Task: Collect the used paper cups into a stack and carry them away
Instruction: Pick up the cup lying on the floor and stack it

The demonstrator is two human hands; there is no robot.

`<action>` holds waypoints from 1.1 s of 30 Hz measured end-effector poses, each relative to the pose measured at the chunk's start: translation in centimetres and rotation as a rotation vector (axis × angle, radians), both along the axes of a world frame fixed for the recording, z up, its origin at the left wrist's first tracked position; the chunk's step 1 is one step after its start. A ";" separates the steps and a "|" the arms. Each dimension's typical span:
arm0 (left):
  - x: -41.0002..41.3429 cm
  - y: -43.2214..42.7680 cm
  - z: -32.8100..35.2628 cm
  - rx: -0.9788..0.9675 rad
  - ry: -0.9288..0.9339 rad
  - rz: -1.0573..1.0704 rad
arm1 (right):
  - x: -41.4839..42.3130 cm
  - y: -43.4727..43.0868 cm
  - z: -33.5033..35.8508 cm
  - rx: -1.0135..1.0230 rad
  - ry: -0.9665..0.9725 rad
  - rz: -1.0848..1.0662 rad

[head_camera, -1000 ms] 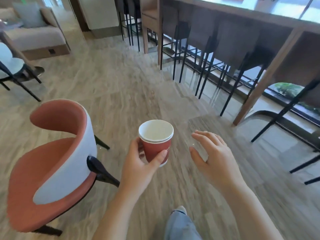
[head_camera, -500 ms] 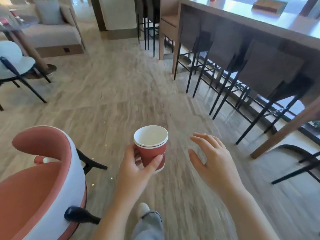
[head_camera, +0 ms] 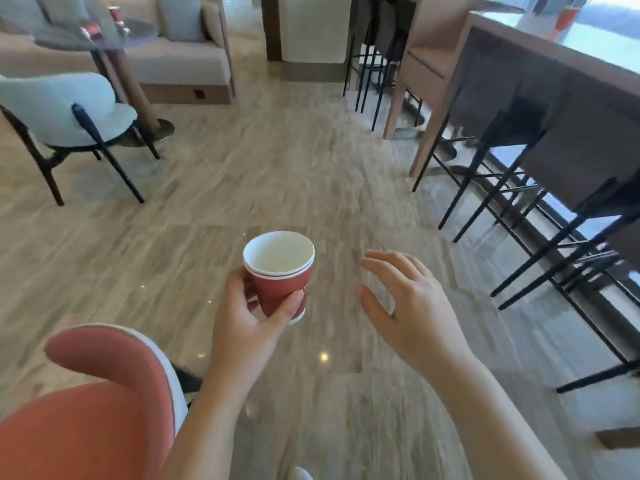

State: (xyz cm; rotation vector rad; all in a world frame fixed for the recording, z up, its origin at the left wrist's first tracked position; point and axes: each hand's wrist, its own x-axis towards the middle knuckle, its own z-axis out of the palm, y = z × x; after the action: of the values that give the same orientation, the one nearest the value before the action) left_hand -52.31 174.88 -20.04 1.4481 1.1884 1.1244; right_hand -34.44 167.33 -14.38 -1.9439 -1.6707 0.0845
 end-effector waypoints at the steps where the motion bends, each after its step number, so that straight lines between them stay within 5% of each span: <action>1: -0.4 1.6 0.0 0.006 -0.001 0.030 | -0.2 1.9 -0.2 -0.013 0.001 0.026; 9: -3.5 11.3 -2.7 -0.105 -0.011 0.243 | -0.9 16.6 -3.0 -0.042 0.053 0.191; 22: 0.1 33.5 0.3 0.034 0.016 0.554 | 1.3 44.8 -2.0 0.043 0.054 0.535; 33: -5.1 43.3 0.5 -0.017 -0.034 0.842 | -6.2 59.8 -1.9 0.056 0.070 0.811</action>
State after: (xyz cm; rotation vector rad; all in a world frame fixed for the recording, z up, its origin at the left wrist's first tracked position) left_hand -57.43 218.23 -19.51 0.8962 1.8475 1.6659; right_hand -40.62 227.15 -16.30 -1.0991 -2.2703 0.3973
